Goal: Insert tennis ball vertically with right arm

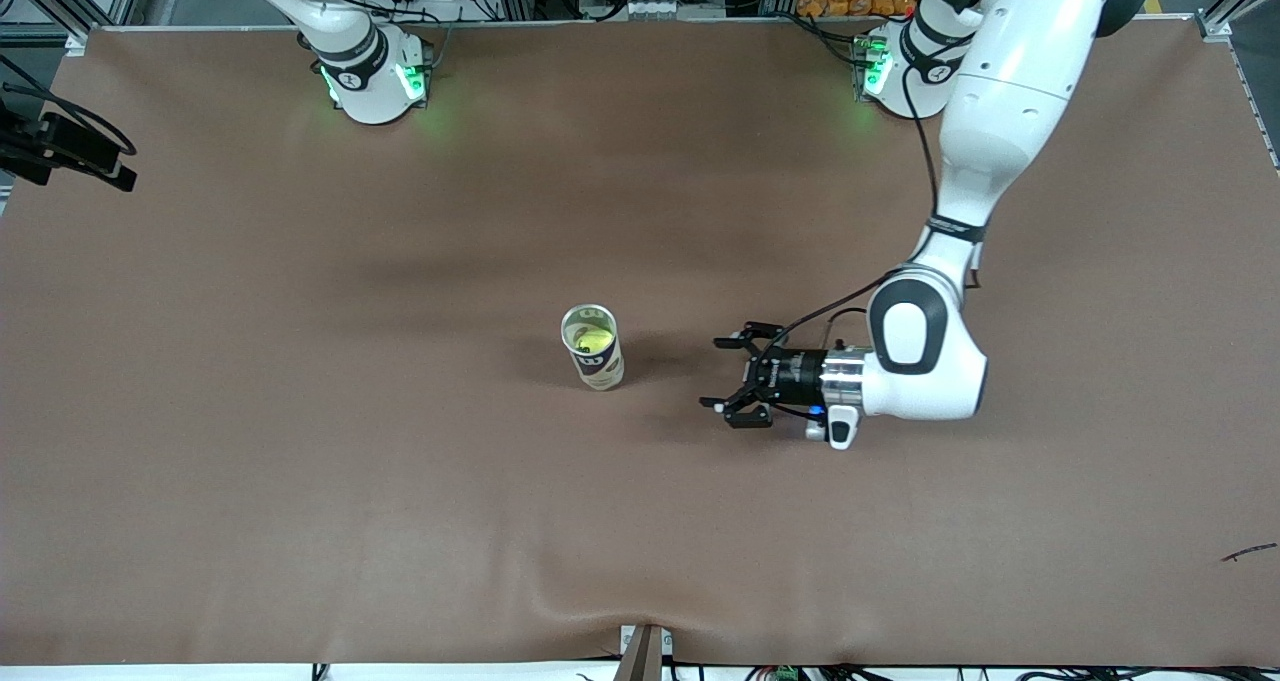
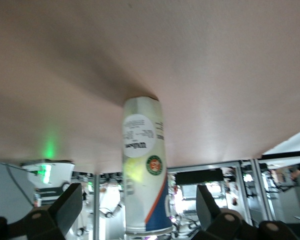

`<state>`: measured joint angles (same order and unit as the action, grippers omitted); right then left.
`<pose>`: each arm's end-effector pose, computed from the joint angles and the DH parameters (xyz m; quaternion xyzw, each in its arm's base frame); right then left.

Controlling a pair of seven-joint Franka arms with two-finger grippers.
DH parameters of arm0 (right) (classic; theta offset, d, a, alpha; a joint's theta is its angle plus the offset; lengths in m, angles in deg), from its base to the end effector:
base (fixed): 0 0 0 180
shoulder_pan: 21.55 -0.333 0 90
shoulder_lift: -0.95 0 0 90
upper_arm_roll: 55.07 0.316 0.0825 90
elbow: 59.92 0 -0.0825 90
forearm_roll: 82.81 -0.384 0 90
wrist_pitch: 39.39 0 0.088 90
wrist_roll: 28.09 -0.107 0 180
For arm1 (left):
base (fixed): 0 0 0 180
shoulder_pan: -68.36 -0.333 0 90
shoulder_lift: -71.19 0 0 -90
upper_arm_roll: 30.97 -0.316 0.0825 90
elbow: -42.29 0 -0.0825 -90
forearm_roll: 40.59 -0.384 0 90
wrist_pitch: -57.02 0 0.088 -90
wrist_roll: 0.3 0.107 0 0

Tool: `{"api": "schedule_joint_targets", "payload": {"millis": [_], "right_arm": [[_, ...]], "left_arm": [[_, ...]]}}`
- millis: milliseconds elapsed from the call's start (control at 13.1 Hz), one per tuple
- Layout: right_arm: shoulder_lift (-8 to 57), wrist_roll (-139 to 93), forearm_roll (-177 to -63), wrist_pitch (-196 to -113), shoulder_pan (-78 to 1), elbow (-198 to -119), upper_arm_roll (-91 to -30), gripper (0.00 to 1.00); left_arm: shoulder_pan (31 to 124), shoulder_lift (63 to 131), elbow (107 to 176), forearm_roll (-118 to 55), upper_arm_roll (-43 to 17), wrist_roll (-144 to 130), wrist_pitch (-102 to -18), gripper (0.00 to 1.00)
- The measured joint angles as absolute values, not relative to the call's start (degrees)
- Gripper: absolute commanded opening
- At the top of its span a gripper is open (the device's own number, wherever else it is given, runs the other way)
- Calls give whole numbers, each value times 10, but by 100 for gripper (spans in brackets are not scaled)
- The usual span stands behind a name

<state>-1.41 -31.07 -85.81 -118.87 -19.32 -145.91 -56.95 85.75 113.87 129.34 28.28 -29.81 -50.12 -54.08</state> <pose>0.5210 -0.0315 0.6638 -0.9973 0.0579 0.0359 0.0269 0.6445 -0.2808 0.2324 0.7023 0.4951 -0.3883 0.3330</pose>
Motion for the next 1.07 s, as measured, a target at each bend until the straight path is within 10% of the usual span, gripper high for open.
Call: {"api": "schedule_joint_targets", "payload": {"millis": [1070], "right_arm": [[-12,-318,-831,-1188,-192,-1454,-573,100]], "left_arm": [[774,1068,1281,-113,-295,-502,-480,100]]}}
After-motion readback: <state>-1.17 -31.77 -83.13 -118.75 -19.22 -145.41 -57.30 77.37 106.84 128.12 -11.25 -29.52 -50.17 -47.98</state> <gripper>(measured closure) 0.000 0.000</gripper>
